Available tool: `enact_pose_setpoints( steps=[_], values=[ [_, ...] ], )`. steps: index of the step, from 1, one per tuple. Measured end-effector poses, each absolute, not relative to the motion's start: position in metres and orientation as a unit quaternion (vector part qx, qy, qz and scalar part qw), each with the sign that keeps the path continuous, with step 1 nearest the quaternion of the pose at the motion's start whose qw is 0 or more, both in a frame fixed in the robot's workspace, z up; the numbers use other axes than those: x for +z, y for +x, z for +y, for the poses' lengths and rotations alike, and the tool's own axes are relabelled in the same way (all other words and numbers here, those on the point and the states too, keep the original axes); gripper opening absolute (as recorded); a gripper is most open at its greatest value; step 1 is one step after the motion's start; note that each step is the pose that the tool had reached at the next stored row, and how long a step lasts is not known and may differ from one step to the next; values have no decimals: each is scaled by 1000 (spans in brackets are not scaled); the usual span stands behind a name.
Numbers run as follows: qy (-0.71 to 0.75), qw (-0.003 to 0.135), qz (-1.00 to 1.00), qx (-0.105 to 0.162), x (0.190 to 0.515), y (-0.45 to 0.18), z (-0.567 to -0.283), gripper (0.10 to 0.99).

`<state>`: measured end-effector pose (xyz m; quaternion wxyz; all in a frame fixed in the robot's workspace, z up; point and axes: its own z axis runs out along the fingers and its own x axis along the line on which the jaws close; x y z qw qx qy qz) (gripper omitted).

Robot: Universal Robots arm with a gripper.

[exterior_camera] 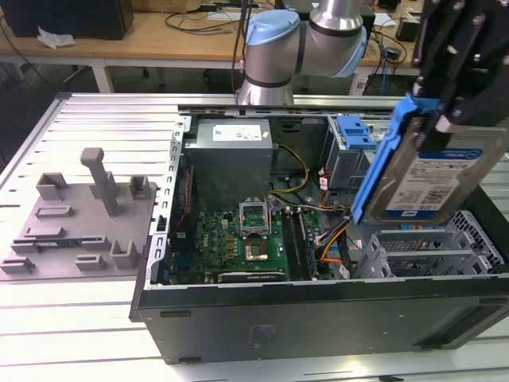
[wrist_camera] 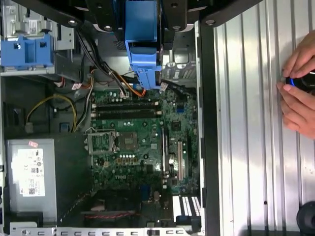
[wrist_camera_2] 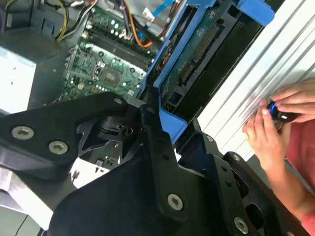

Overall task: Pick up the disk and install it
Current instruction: 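Insert the disk into the insertion slot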

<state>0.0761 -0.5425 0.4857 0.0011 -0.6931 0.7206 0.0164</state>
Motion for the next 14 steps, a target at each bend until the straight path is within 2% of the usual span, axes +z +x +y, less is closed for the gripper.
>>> enact_pose_setpoints(
  steps=[14],
  values=[
    [-693,1,721,16,485,113,-546,369]
  ],
)
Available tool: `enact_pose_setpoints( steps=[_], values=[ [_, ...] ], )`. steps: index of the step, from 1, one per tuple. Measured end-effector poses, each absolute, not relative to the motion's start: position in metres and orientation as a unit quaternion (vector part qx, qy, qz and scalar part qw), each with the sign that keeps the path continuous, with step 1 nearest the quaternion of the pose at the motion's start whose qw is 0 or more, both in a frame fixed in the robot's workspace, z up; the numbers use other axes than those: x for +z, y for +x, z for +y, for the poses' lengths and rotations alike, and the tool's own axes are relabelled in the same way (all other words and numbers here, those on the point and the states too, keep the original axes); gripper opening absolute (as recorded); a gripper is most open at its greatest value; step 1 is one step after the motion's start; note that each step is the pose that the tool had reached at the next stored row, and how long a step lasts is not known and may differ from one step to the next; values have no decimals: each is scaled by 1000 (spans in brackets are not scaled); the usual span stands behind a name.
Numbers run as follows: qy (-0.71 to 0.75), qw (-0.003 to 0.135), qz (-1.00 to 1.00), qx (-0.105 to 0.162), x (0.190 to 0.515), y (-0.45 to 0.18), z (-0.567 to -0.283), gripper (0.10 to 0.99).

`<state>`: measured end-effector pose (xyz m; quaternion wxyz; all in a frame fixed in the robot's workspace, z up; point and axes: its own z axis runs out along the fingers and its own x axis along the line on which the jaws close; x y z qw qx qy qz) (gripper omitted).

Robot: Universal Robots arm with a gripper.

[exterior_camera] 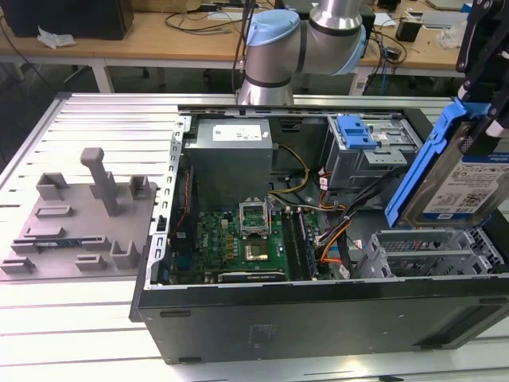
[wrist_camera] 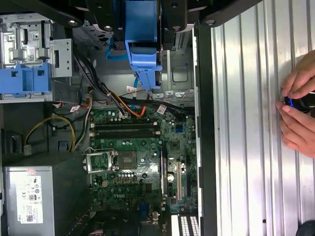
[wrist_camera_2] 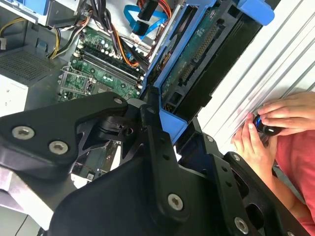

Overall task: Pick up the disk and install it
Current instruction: 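Insert the disk into the insertion slot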

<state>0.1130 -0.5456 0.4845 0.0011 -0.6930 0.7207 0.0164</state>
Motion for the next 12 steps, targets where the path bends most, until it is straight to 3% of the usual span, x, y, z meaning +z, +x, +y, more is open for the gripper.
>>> enact_pose_setpoints(
  steps=[12],
  values=[
    [-696,1,718,16,484,113,-546,369]
  ],
)
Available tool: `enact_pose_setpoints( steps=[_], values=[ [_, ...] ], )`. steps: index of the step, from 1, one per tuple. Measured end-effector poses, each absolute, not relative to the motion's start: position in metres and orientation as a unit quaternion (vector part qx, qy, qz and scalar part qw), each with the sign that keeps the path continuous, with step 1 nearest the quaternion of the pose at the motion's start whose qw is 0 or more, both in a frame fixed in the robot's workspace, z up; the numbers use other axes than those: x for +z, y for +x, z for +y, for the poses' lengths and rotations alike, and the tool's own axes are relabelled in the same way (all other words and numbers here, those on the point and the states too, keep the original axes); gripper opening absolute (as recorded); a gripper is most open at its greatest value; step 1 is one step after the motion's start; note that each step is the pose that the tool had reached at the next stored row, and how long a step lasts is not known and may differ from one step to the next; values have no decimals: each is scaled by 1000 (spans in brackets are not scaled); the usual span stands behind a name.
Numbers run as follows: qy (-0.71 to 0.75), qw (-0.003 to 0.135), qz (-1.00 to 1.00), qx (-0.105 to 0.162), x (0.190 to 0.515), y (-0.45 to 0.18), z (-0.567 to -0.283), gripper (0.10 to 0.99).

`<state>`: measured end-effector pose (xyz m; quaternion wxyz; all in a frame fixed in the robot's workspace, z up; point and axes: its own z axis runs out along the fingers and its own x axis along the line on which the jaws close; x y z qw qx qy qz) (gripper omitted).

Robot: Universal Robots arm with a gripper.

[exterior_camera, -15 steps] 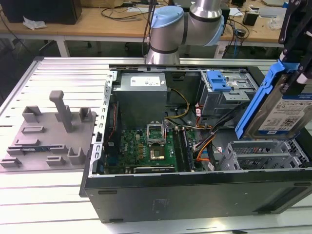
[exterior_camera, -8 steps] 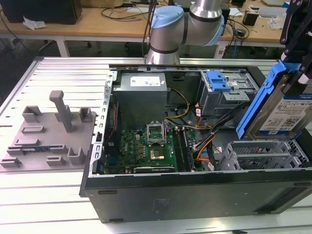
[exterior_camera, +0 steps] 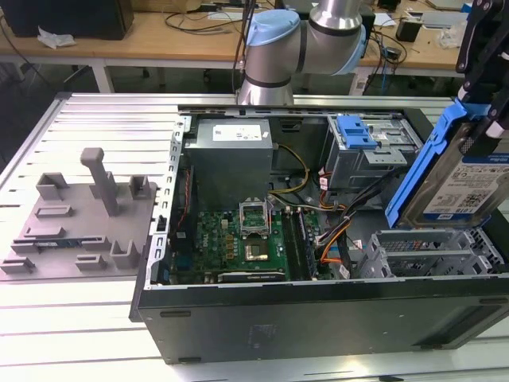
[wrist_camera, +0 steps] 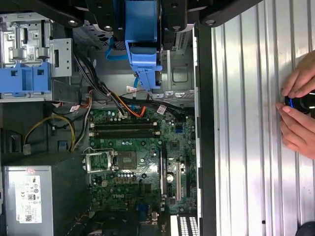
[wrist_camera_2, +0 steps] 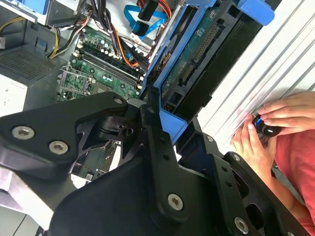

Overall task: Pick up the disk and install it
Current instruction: 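Insert the disk into the insertion slot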

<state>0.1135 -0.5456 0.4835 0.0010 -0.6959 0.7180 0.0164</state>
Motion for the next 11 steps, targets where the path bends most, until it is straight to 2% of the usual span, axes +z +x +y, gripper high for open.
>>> enact_pose_setpoints(
  steps=[11],
  values=[
    [-699,1,715,16,480,113,-546,369]
  ],
)
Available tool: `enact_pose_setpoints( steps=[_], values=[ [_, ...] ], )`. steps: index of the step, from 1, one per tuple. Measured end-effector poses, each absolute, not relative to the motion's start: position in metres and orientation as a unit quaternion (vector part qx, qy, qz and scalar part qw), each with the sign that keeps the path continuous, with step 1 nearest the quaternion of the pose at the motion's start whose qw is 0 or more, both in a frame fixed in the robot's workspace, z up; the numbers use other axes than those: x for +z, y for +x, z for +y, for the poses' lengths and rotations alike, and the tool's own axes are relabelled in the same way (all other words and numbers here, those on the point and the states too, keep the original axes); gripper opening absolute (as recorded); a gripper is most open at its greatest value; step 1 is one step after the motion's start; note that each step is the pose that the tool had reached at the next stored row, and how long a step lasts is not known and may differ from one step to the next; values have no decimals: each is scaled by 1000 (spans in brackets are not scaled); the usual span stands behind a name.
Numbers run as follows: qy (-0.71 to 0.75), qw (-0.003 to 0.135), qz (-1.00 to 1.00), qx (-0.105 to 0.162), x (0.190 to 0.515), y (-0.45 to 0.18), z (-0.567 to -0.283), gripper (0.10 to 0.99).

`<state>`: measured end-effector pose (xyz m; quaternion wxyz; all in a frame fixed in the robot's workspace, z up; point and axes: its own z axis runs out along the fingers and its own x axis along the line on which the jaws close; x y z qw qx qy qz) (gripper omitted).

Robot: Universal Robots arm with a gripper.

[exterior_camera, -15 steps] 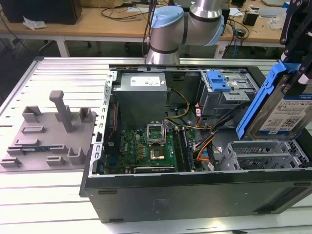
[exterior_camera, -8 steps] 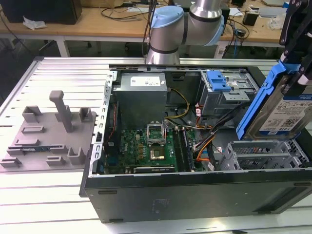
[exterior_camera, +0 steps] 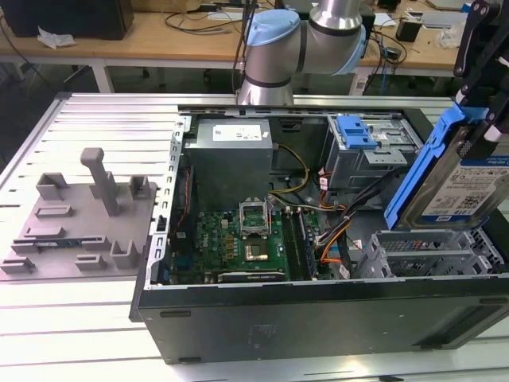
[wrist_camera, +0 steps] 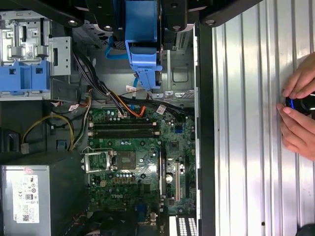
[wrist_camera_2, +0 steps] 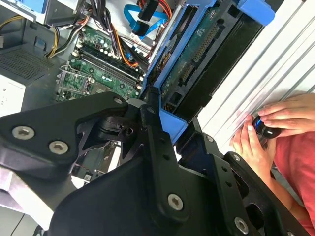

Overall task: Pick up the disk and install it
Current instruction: 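Insert the disk into the insertion slot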

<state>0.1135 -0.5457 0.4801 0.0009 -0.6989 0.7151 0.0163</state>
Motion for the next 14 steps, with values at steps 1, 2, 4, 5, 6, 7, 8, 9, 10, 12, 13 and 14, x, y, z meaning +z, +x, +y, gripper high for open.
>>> enact_pose_setpoints(
  steps=[1,2,4,5,6,7,8,9,10,12,13,14],
  values=[
    [-699,1,715,16,480,113,-546,369],
    [-699,1,715,16,479,113,-546,369],
    [-699,1,715,16,479,113,-546,369],
    [-699,1,715,16,478,113,-546,369],
    [-699,1,715,16,478,113,-546,369],
    [-699,1,714,16,477,113,-546,369],
    [-700,1,714,16,477,113,-546,369],
    [-700,1,714,16,477,113,-547,369],
    [-700,1,714,16,476,113,-547,369],
    [-701,1,713,16,476,113,-547,369],
    [-701,1,713,16,475,113,-547,369],
    [-701,1,713,16,475,113,-547,369]
  ],
)
